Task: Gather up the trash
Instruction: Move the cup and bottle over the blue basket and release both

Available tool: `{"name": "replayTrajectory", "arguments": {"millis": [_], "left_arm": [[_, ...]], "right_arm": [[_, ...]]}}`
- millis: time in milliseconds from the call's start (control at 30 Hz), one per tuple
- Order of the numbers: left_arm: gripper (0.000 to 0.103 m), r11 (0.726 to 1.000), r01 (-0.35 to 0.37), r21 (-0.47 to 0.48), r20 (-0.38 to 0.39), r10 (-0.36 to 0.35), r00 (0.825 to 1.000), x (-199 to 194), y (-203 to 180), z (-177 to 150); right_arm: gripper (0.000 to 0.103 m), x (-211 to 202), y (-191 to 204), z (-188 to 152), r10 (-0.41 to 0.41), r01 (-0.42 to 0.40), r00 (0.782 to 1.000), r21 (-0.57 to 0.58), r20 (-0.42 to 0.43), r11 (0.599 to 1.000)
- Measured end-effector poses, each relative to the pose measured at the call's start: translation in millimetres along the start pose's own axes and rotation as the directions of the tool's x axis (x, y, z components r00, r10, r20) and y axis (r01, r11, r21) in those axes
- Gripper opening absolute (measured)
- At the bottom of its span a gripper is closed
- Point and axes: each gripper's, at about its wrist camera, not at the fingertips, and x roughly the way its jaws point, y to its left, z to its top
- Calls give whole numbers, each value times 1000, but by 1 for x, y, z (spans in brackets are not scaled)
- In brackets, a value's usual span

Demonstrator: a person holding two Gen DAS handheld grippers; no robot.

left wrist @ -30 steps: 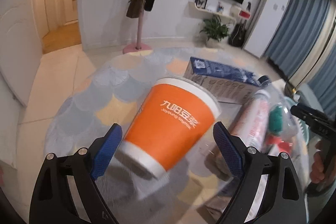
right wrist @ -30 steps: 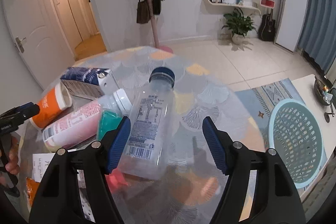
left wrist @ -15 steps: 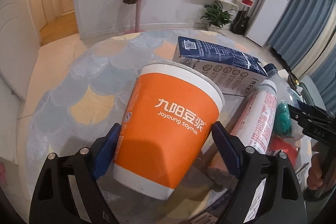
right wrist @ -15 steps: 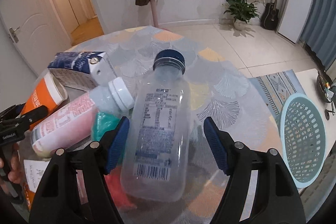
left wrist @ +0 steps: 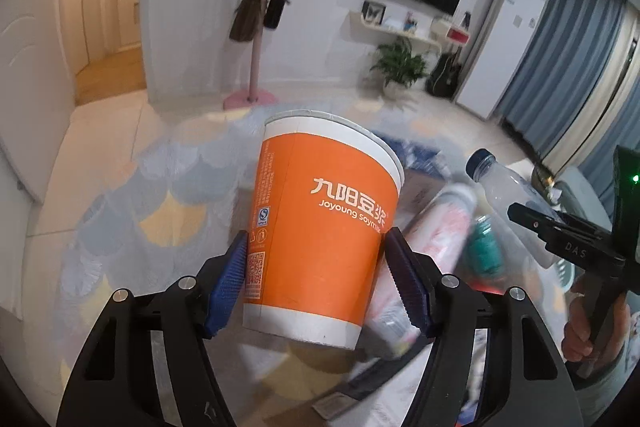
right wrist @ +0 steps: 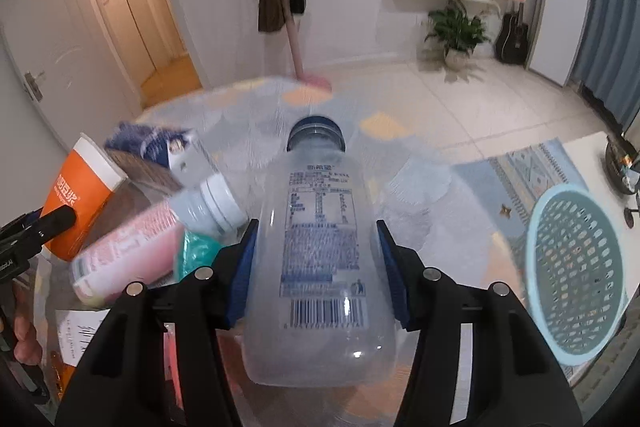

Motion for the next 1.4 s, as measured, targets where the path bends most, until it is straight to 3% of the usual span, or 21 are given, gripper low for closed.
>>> {"name": "replayTrajectory", "arguments": {"millis": [133, 333, 500, 633, 800, 1033, 1200, 1400], "left_arm": [[66, 999, 37, 13, 66, -38, 997, -24, -20, 10], [66, 990, 100, 97, 133, -112, 985, -47, -85, 35], [66, 975, 170, 145, 146, -191, 971, -44, -146, 53], [66, 954, 233, 189, 106, -256, 961, -23, -206, 64], [66, 932, 282, 227, 42, -299, 953, 13, -268, 62], [66, 912, 332, 241, -89, -320, 943, 83, -339, 32], [66, 905, 342, 252, -184, -302, 935, 130, -366, 8], [68, 900, 356, 253, -253, -294, 922, 161, -386, -16]], "right_arm": [[52, -33, -19, 7, -21, 18, 995, 30, 94, 999], [52, -80, -64, 17, -77, 54, 976, 116, 206, 992], [52, -113, -109, 20, -156, 109, 950, 181, 272, 978], [52, -130, -155, 17, -216, 142, 932, 255, 290, 956], [52, -130, -212, 2, -275, 177, 928, 353, 250, 919], [52, -94, -281, -33, -316, 240, 944, 462, 94, 854], [52, -61, -317, -66, -291, 268, 956, 522, -39, 810], [53, -43, -337, -88, -276, 291, 954, 559, -114, 777]]}}
